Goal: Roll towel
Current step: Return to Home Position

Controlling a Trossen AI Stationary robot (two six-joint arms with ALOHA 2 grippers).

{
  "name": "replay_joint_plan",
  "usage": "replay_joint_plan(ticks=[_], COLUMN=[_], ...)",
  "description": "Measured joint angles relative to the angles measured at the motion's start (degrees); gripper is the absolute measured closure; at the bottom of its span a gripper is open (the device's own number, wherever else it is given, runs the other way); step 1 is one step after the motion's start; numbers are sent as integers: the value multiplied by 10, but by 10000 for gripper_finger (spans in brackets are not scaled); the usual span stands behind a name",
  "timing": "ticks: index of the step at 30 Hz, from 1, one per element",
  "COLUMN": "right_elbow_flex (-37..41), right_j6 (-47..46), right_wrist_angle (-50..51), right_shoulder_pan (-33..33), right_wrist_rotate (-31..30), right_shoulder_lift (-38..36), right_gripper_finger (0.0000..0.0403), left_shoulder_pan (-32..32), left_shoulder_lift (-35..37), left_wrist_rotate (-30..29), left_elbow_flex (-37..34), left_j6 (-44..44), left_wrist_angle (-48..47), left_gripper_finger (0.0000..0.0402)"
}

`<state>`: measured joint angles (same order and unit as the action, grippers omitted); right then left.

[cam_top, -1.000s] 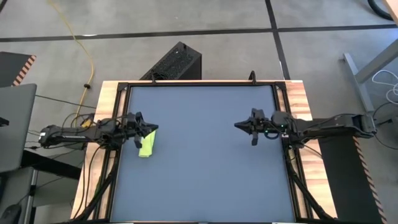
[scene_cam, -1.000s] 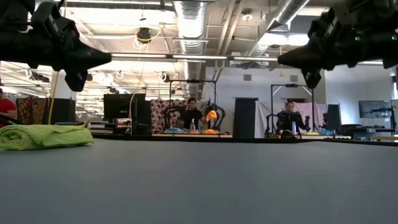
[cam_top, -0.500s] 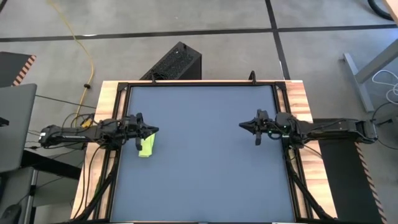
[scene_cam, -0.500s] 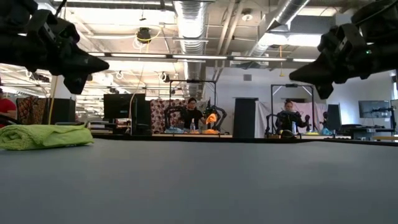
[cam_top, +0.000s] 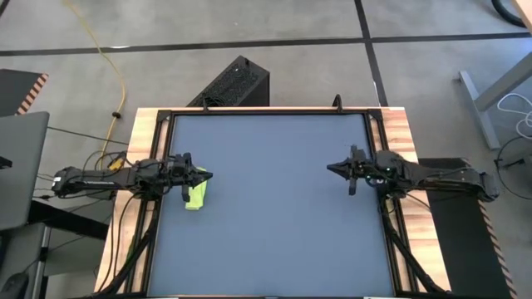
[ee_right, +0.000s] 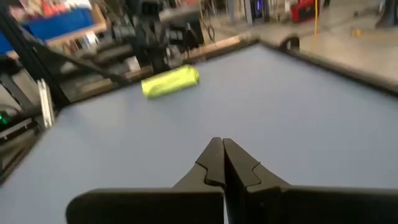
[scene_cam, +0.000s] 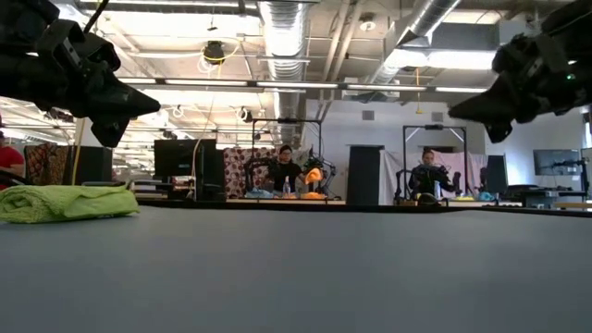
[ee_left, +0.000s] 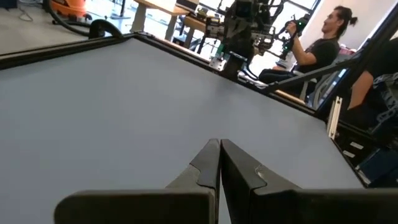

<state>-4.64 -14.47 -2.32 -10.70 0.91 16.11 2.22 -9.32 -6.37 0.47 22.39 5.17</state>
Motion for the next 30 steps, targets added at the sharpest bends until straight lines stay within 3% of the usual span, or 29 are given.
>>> replay_joint_plan(ticks=[10,17,22,30], right_elbow_flex=[12,12,12,13], right_j6=[30,45,45,44], right_wrist_angle=[93,92,93,94], right_shoulder_pan=[1,-7,-7,-7], right_wrist_rotate=[-8,-33,-33,-34], right_shoulder_lift=[-106,-109,-109,-109], right_gripper_finger=[391,376,345,339], left_shoulder_pan=[0,0,0,0], left_shoulder_lift=[0,0,0,0], left_wrist_rotate=[-1,-2,1,0], left_elbow_flex=[0,0,5,6], left_j6=[13,56,41,40], left_wrist_angle=[1,-29,-43,-47], left_gripper_finger=[401,401,401,401])
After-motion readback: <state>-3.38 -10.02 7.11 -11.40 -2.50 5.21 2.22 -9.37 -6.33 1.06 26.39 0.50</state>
